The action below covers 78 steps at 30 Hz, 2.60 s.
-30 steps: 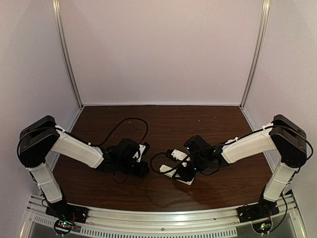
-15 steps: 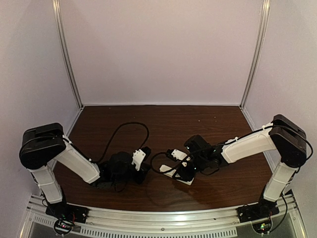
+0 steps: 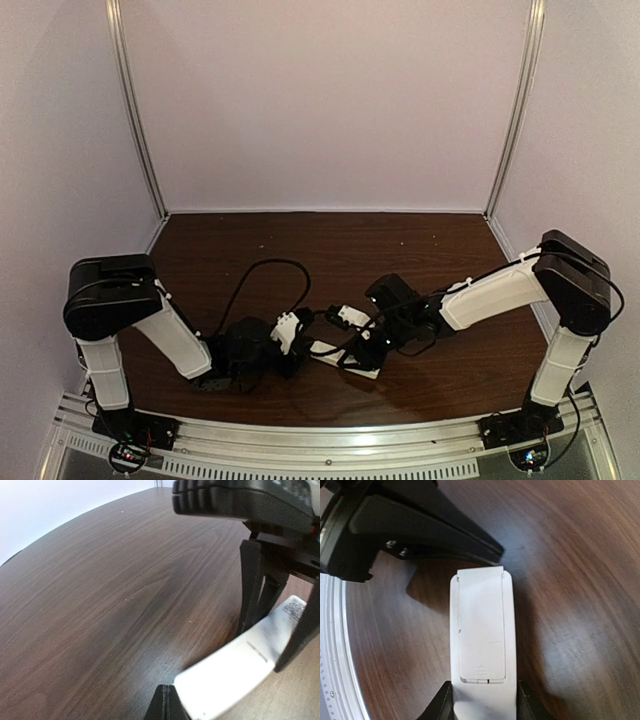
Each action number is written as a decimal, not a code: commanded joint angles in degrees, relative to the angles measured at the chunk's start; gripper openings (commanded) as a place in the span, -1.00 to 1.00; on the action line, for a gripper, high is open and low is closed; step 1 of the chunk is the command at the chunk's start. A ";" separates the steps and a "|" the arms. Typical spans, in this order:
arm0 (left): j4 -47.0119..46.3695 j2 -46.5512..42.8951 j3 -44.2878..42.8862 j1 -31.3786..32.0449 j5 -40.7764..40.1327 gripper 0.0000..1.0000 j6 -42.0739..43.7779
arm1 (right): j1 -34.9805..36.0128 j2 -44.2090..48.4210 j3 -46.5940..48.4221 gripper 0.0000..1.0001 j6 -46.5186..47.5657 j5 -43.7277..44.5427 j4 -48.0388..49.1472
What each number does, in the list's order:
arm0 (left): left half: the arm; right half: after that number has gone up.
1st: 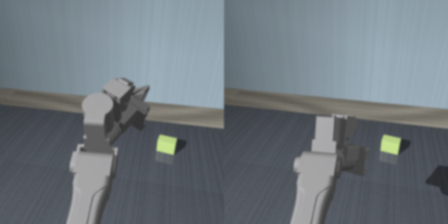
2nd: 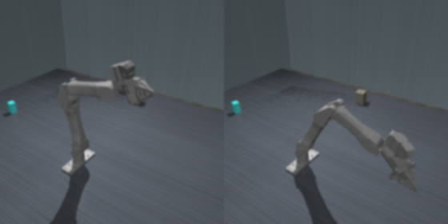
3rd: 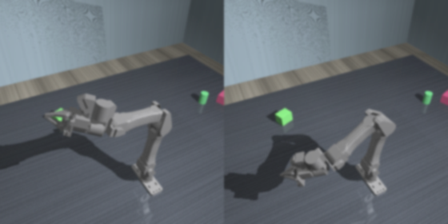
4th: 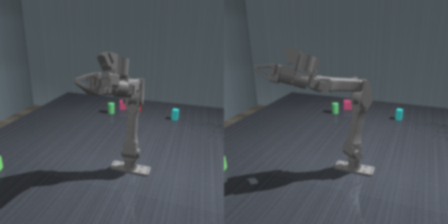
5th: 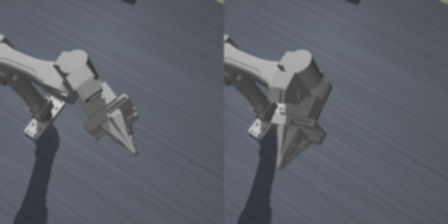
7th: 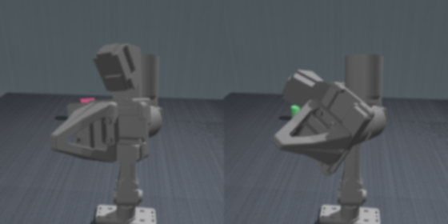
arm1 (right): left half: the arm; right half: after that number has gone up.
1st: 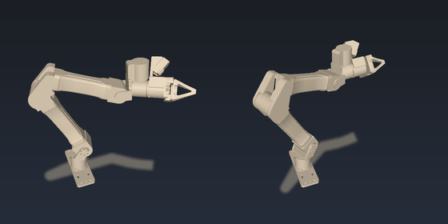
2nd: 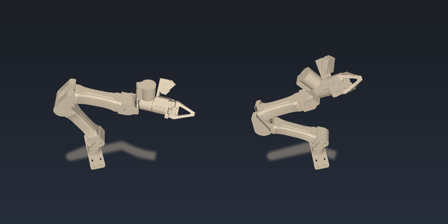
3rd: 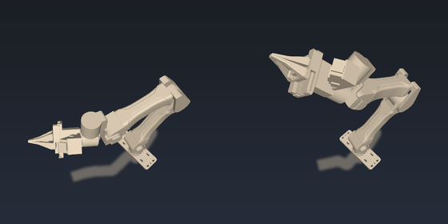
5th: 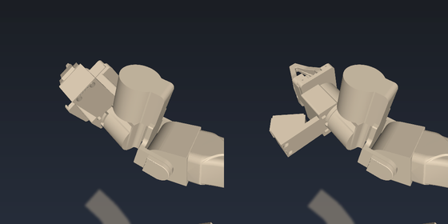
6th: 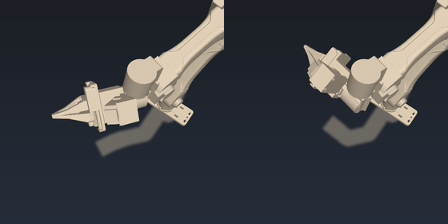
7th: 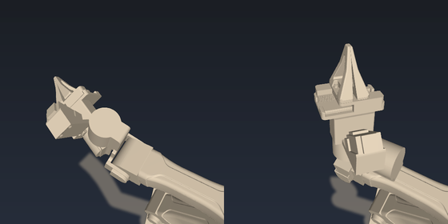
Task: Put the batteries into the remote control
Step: Load the battery cover onto the remote control.
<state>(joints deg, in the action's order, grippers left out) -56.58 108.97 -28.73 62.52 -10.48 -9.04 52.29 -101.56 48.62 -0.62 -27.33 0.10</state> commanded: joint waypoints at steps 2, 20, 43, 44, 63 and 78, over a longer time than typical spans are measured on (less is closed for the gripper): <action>-4.15 2.43 -1.62 0.49 -2.25 -1.00 1.74 | 1.62 -3.46 -1.34 -1.00 -1.04 -6.25 -4.38; -3.50 -1.04 2.58 2.33 -14.24 -1.00 -2.26 | 0.79 -3.22 -1.59 -1.00 -3.71 -3.13 -4.75; -2.24 -0.98 1.68 6.47 -12.65 -1.00 -1.07 | -0.34 -3.03 -2.03 -1.00 -5.18 -2.40 -3.44; -2.16 -0.89 1.59 6.55 -12.56 -1.00 -1.07 | -0.30 -2.96 -2.04 -1.00 -5.22 -2.33 -3.44; -2.50 1.67 -0.21 7.56 -4.82 -1.00 -2.17 | -1.02 -2.46 -2.60 -1.00 -5.69 -1.94 -2.24; -8.12 -1.65 6.10 7.48 -19.89 -1.00 -4.89 | -1.14 -1.98 -3.09 -1.00 -5.16 -1.79 -3.09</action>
<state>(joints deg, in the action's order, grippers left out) -62.48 108.42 -22.55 69.76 -26.83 -13.21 52.21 -102.43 47.75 -4.93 -33.21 3.05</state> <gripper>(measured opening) 0.019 0.385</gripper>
